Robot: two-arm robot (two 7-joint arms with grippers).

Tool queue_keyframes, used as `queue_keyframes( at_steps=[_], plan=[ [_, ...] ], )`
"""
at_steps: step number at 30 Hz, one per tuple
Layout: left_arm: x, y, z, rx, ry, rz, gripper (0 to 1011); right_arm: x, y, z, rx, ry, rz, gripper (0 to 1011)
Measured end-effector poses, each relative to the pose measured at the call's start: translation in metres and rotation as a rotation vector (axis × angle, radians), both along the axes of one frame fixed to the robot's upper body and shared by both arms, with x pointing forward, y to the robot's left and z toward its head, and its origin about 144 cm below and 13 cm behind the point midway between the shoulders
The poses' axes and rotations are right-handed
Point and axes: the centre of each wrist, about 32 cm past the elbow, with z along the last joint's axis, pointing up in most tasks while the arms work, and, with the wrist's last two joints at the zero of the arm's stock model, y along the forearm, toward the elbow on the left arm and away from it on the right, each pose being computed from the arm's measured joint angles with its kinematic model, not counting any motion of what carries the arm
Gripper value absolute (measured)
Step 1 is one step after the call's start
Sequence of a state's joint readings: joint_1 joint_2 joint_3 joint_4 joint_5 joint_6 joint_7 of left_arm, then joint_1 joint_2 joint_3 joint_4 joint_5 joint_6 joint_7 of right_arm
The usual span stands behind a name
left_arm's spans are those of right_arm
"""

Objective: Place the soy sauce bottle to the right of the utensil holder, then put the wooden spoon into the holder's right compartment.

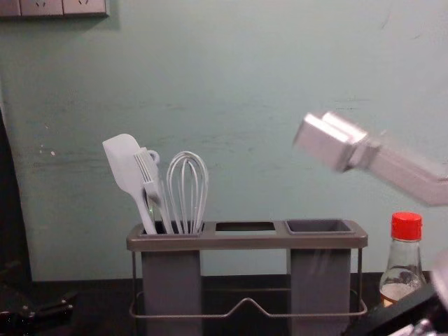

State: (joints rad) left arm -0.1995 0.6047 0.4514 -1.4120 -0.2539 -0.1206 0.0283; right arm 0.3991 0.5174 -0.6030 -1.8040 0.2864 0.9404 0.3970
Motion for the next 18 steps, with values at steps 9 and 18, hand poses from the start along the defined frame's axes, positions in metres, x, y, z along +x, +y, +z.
queue_keyframes(
  at_steps=[9,18],
  plan=[
    [0.000,0.000,0.000,0.000,0.000,0.000,1011,0.011,0.028,-0.010,-0.075,0.052,-0.011,1002],
    [0.000,0.000,0.000,0.000,0.000,0.000,1011,0.015,0.038,-0.015,-0.099,0.064,-0.019,1002]
  ],
)
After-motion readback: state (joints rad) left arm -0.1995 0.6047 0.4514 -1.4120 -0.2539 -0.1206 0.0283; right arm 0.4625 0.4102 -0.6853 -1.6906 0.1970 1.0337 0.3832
